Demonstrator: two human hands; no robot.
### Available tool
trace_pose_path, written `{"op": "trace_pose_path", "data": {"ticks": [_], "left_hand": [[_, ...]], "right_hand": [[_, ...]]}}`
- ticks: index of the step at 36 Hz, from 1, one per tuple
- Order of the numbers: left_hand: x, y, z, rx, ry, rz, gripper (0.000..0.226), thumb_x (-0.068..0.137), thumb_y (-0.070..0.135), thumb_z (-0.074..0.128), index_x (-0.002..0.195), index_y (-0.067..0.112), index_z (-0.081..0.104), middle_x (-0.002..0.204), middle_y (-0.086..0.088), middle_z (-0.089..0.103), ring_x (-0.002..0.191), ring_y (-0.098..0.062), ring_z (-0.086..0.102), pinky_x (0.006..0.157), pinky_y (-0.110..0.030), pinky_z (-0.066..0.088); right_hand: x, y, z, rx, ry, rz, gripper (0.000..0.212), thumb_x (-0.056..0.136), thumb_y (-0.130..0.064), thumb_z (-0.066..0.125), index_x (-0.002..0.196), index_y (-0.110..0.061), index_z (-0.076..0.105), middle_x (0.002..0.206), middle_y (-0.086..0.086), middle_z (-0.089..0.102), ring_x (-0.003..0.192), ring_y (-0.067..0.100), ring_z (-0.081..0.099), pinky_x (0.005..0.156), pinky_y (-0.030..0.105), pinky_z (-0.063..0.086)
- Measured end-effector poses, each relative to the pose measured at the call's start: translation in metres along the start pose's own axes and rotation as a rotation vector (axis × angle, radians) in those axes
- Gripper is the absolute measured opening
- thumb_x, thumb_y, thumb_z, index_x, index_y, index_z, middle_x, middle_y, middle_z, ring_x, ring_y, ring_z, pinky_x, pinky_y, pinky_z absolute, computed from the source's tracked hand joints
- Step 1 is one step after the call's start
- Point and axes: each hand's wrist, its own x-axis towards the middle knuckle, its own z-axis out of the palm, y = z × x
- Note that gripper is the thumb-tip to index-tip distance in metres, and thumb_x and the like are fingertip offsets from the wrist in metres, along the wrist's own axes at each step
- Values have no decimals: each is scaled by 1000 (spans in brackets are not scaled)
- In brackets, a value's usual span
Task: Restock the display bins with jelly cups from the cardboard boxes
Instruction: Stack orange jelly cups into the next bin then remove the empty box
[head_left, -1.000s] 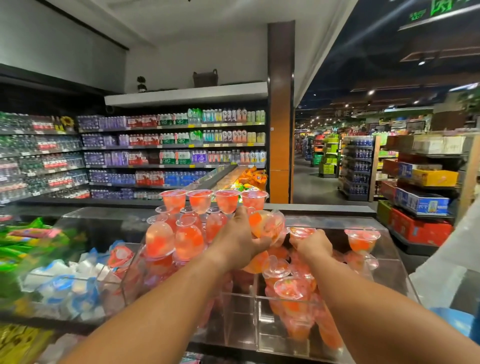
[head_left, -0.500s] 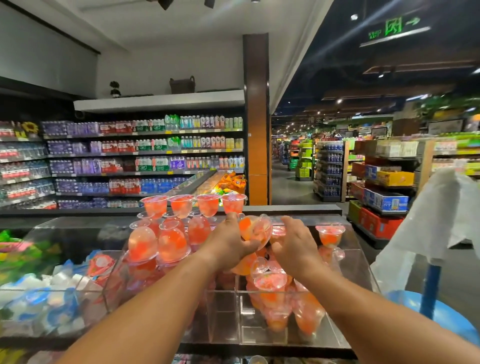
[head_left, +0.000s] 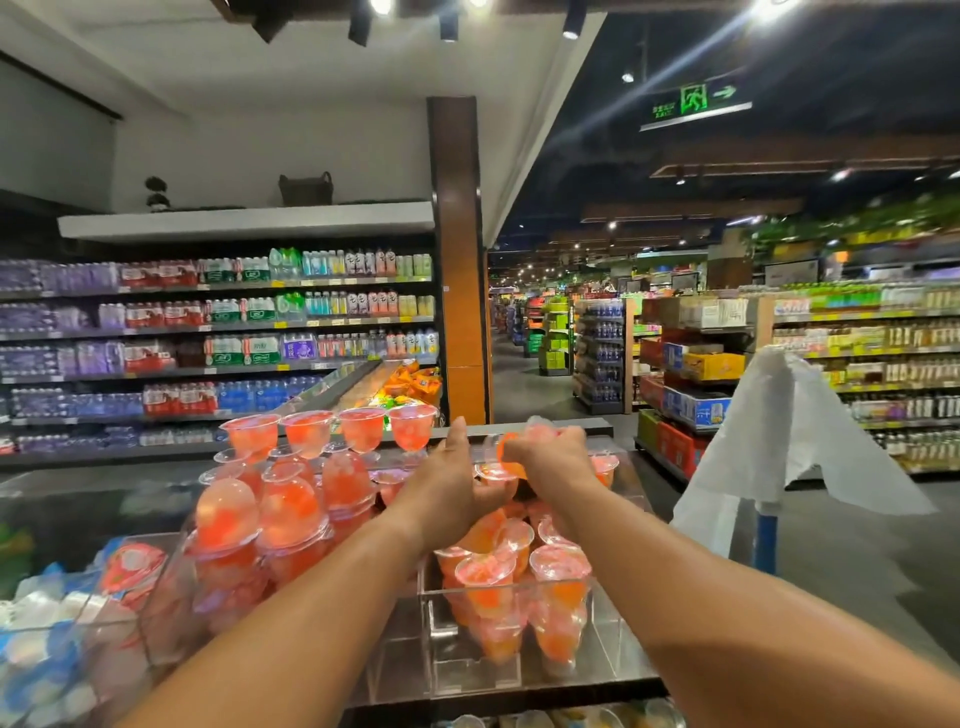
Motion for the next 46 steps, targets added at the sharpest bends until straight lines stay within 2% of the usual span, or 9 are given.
{"op": "trace_pose_path", "data": {"ticks": [4, 6, 12, 18, 21, 24, 32, 40, 46], "left_hand": [[1, -11, -7, 21, 46, -17, 105, 89, 52, 69, 162, 20, 0, 160, -9, 34, 143, -29, 38, 116, -44, 35], [1, -17, -10, 33, 62, -13, 103, 90, 53, 68, 162, 22, 1, 158, -9, 37, 141, -29, 41, 115, -45, 37], [1, -33, -7, 121, 84, 15, 96, 91, 53, 65, 160, 25, 5, 146, -11, 49, 128, -27, 51, 105, -40, 46], [1, -41, -10, 172, 113, 65, 87, 93, 52, 64, 160, 23, 17, 143, -2, 53, 126, -21, 52, 100, -35, 47], [3, -44, -14, 218, 124, 69, 71, 93, 54, 62, 151, 20, 39, 140, -2, 57, 125, -21, 54, 101, -35, 47], [5, -47, -16, 257, 139, 77, 55, 94, 53, 60, 138, 20, 54, 130, -3, 64, 115, -20, 60, 87, -30, 48], [9, -51, -19, 277, 168, 78, 50, 96, 54, 58, 132, 19, 60, 122, -1, 67, 102, -14, 59, 74, -21, 37], [13, -53, -15, 301, 161, 101, 43, 97, 52, 57, 123, 19, 63, 114, 0, 67, 94, -13, 59, 75, -23, 44], [16, -56, -7, 299, 152, 104, 47, 95, 54, 57, 126, 19, 62, 117, 0, 68, 105, -16, 63, 90, -35, 54]], "right_hand": [[2, 12, -16, -275, 207, 20, 70, 73, -26, 77, 122, -6, 31, 117, 14, 53, 105, 34, 61, 91, 47, 55], [1, 25, -17, -302, 269, 30, 83, 70, -31, 81, 133, -5, 35, 126, 15, 54, 113, 35, 58, 94, 48, 53], [8, 53, 4, -338, 277, -7, 88, 84, -23, 78, 152, -6, 24, 154, 14, 35, 138, 33, 40, 106, 43, 41], [30, 64, 14, -338, 359, 21, 77, 84, -17, 77, 147, -4, 35, 148, 16, 41, 134, 35, 44, 107, 42, 40], [46, 67, 19, -308, 386, 13, 71, 85, -17, 75, 145, -3, 39, 146, 18, 42, 131, 38, 46, 108, 48, 43], [57, 71, 26, -283, 421, -2, 71, 85, -18, 78, 143, -1, 40, 147, 18, 42, 133, 38, 44, 109, 49, 42], [80, 78, 30, -289, 454, 18, 61, 89, 2, 65, 144, 0, 40, 149, 18, 34, 131, 40, 43, 107, 55, 43], [95, 79, 31, -365, 459, 46, 44, 91, -11, 71, 130, 1, 53, 132, 21, 52, 115, 40, 54, 92, 46, 49], [104, 83, 35, -397, 439, 88, 38, 89, -24, 75, 116, -1, 62, 118, 19, 61, 106, 39, 60, 90, 49, 54]]}}
